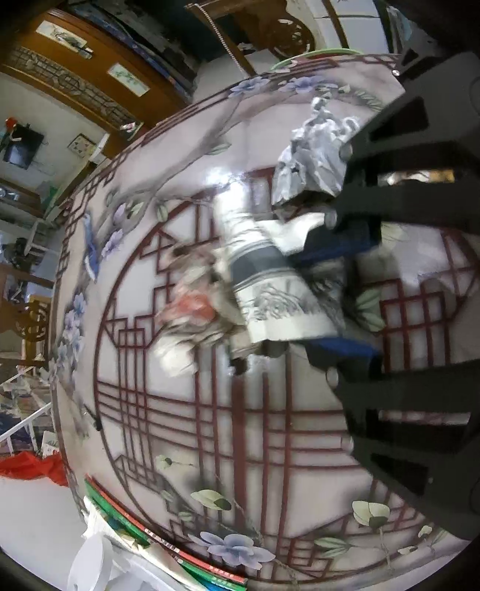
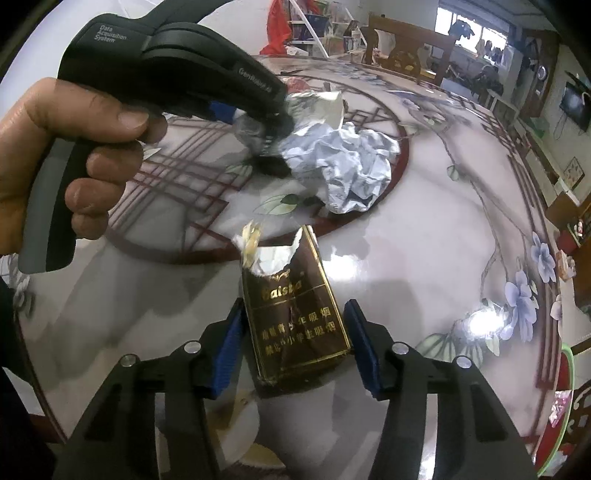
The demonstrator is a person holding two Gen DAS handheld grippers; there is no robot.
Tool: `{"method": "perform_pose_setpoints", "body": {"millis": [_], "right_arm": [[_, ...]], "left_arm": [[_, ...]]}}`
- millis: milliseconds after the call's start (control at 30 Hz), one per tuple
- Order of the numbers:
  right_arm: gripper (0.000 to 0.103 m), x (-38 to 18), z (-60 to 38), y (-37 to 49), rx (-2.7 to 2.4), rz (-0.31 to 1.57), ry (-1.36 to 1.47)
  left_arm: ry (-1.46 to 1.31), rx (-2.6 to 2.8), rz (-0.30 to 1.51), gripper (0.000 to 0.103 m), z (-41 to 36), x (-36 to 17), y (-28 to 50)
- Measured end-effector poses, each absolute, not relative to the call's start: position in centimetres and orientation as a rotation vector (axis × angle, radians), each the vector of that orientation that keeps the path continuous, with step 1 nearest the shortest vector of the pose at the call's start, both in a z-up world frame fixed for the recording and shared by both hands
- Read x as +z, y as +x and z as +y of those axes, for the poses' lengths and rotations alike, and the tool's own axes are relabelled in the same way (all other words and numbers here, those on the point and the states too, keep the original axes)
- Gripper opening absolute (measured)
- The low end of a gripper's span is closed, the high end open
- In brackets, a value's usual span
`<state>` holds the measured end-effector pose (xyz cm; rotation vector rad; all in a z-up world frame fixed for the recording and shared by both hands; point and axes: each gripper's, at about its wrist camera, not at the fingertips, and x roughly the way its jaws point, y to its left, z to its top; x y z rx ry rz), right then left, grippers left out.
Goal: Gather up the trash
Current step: 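Grasp the white patterned paper cup with the left tool while the right tool grasps the brown cigarette pack, then carry the paper cup and cigarette pack toward the red bin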
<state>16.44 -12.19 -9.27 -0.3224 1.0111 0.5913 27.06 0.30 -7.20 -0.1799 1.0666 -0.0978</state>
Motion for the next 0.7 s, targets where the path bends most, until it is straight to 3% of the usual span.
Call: {"method": "perform_pose_setpoints", "body": {"millis": [233,700], "right_arm": [[0.051,-9.2,-12.2,16.0,0.597,1.016,-0.312],[0.051,-7.8,-12.3,14.7,0.602,0.992,-0.292]], "left_arm": [[-0.188,-0.115,1.073,0.022,0.6,-7.1,26.1],[-0.229,-0.122,1.058,0.021,3.0,-5.8,20.4]]}}
